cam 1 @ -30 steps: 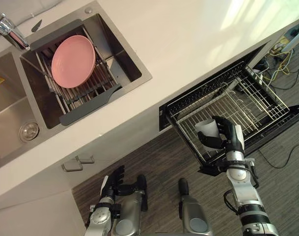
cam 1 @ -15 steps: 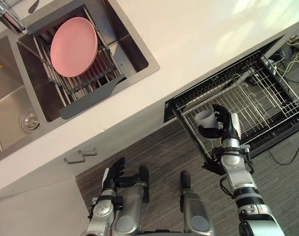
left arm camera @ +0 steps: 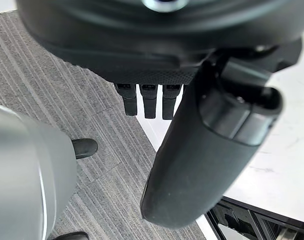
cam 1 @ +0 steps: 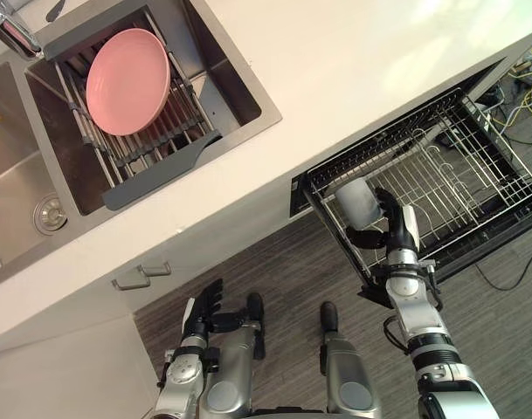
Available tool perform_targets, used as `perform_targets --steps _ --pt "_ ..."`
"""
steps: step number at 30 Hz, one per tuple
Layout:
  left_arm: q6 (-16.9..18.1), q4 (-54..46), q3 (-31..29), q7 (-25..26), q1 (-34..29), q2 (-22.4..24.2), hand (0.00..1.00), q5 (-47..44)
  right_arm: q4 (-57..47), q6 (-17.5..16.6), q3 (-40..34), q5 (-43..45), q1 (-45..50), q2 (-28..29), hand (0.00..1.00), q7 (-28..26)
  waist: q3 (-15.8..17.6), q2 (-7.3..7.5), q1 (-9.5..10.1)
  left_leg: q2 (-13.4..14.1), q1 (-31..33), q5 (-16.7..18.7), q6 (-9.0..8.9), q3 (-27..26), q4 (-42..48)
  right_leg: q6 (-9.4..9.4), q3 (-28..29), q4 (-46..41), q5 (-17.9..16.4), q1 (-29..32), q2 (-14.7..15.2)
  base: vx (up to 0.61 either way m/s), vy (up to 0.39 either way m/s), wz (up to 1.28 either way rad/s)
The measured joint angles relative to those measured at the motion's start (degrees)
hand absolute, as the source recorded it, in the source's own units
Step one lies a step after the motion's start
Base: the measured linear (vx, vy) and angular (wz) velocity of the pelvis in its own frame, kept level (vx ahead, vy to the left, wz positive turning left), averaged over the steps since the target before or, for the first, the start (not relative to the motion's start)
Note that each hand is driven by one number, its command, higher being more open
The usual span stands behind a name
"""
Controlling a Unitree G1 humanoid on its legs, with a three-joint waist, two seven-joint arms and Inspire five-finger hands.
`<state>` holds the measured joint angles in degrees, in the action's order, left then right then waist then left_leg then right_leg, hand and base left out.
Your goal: Walk over to the sink, pick up the cup, carry it to the dishwasher, place the cup inside the dishwasher, then close the dishwasher door
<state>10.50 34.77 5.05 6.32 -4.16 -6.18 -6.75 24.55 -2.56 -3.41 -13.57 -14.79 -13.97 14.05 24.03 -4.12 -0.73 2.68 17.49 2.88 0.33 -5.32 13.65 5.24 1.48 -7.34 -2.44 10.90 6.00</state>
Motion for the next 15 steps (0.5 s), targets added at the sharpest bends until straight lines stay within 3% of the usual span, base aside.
perform_targets --steps 8,15 --pt "-0.1 2.0 0.0 0.0 0.1 -0.1 0.90 0.1 -8.4 0.0 -0.1 -0.1 6.6 2.2 0.90 -0.3 -0.5 1.03 -0.18 0.2 -2.7 -1.1 -0.55 -0.3 -2.8 -0.27 0.1 0.7 0.3 -1.5 -0.3 0.00 -0.006 -0.01" --pt "-0.4 5.5 -0.1 -0.2 0.1 -0.3 0.90 0.1 -16.7 0.0 -0.2 -4.2 13.6 3.2 0.90 -0.4 -2.7 3.91 -0.36 0.2 -3.5 -1.4 -0.59 -0.2 -3.0 -0.20 -0.1 0.8 0.3 -2.3 -0.3 0.00 0.000 0.00"
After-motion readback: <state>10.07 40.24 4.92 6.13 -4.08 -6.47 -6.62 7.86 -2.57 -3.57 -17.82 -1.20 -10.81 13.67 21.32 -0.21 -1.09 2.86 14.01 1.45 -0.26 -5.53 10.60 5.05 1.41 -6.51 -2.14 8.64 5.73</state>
